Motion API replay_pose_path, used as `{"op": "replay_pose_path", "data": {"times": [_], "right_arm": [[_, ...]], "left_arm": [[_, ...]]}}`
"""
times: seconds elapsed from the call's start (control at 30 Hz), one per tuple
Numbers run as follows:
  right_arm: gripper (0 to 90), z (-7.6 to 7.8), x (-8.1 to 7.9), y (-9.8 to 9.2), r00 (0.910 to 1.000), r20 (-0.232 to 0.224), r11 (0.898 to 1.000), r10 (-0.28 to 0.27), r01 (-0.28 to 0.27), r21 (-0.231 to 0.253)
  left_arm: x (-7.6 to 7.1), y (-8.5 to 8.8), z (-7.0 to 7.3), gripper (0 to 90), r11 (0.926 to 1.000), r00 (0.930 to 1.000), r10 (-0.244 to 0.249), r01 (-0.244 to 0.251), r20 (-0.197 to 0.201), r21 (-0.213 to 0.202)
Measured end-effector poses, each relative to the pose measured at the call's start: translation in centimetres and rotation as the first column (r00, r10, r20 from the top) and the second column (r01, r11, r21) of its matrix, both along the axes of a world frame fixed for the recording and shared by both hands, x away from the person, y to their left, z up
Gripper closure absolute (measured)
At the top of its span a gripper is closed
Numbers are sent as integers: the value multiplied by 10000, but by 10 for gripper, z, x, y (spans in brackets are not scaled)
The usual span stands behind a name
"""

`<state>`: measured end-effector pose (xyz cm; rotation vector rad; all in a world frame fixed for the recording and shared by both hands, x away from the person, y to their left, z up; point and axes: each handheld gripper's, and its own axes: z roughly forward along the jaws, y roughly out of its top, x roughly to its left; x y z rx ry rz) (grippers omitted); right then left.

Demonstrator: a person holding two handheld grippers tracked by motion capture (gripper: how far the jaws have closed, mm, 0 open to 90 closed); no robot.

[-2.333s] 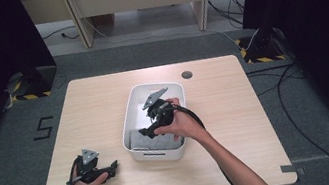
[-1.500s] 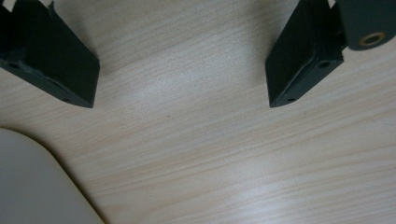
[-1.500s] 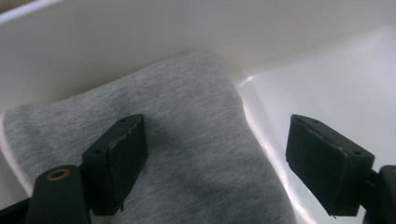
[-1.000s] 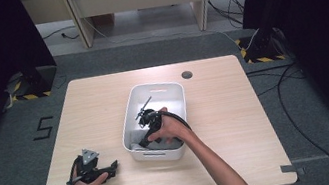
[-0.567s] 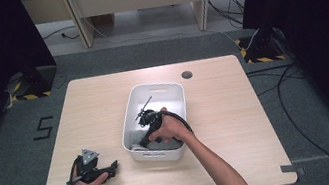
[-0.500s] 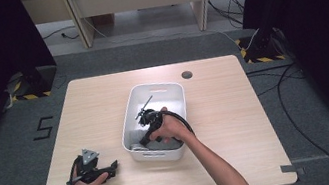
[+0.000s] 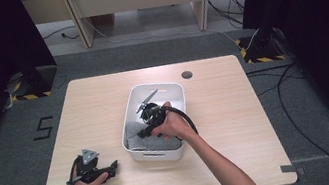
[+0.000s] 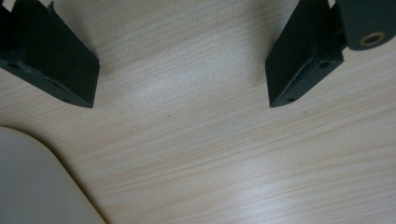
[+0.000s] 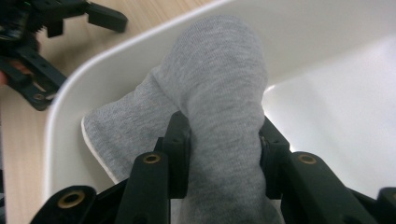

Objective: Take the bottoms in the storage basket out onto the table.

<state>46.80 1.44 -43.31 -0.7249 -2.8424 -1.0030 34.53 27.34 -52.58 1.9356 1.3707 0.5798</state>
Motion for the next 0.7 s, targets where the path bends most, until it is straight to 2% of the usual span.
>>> {"op": "replay_pose_path", "data": {"times": [0.1,0.13,0.27,0.37,0.43,0.47,0.6,0.7], "right_arm": [[651,13,-2,-4,9999,168,9991,22,-29,423],[651,13,-2,-4,9999,168,9991,22,-29,423],[654,33,-4,-12,9992,390,9929,-46,-1,1188],[654,41,-4,-15,9986,521,9908,-110,39,1349],[654,52,-5,-19,9978,634,9861,-187,80,1659],[654,52,-5,-19,9978,634,9861,-187,80,1659],[655,70,-7,-26,9944,1009,9783,-327,112,2069],[655,78,-7,-29,9929,1121,9755,-396,141,2194]], "left_arm": [[0,0,0,89,10000,10000,-1,1,-1,-1],[0,0,0,89,10000,10000,-1,1,-1,-1],[0,0,0,89,10000,10000,14,-14,12,-22],[0,0,0,89,10000,10000,14,-14,11,-23],[0,0,0,89,10000,10000,12,-12,10,-22],[0,0,0,89,10000,10000,13,-13,5,-22],[0,0,0,89,10000,10000,-5,5,-31,-18],[0,0,0,89,10000,10000,-4,4,-26,-21]]}}
